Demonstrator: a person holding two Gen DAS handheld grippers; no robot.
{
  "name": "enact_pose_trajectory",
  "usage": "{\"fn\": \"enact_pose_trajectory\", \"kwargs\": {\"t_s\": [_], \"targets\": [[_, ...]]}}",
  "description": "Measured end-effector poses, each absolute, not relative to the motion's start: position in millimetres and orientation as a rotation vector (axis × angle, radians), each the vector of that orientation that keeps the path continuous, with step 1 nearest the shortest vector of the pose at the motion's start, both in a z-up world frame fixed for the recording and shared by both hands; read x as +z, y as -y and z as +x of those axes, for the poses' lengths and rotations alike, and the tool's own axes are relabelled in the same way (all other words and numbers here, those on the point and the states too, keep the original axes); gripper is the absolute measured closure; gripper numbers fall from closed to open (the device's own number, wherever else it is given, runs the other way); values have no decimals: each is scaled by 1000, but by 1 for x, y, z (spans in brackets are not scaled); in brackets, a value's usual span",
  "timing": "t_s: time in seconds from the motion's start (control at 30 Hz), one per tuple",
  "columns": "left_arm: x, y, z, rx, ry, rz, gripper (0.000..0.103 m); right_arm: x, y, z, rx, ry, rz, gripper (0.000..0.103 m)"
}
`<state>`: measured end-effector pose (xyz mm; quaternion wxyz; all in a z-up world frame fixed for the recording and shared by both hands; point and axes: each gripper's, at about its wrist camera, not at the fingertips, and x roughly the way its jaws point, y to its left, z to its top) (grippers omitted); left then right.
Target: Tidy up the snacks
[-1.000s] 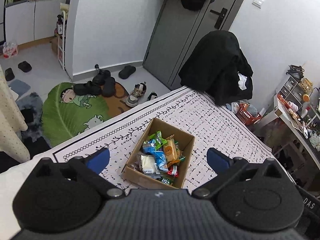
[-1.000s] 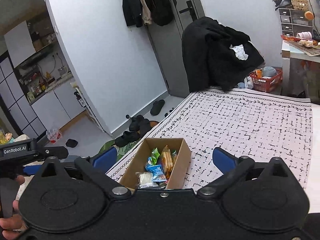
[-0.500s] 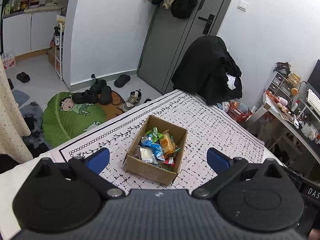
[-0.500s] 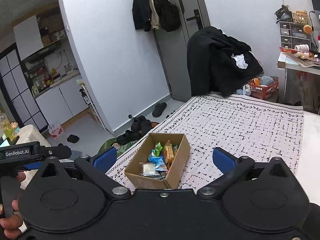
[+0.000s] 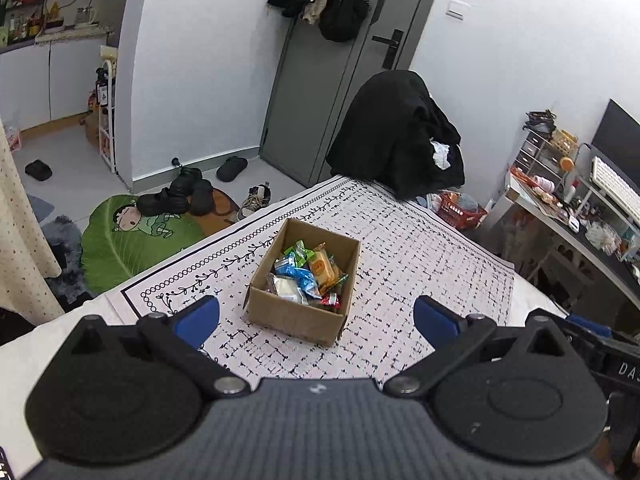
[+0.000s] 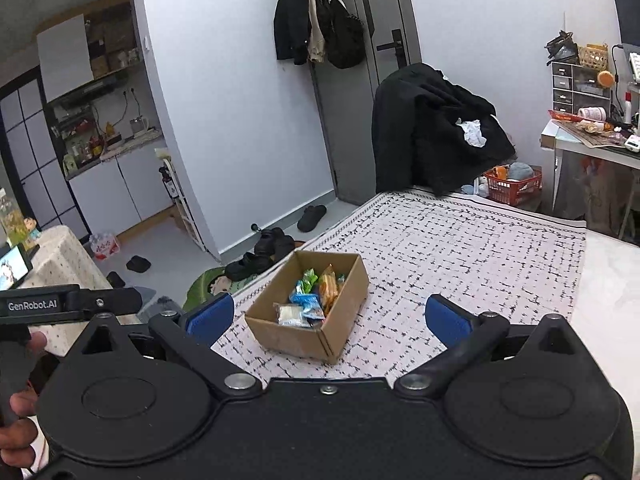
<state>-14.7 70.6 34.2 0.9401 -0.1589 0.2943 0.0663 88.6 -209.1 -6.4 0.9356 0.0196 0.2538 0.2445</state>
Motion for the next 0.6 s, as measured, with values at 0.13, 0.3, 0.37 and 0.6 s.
{"fn": "enact_pose_trajectory", "kwargs": {"t_s": [0.13, 0.3, 0.37, 0.6], "targets": [[30, -68, -26, 131, -596, -310, 0, -10, 207, 79, 475, -523, 9, 0], [27, -66, -34, 124, -623, -276, 0, -16, 207, 69, 471, -534, -10, 0], [28, -64, -38, 127, -622, -256, 0, -18, 207, 67, 468, -538, -15, 0], [23, -62, -47, 119, -631, -214, 0, -24, 209, 62, 463, -547, -19, 0]]}}
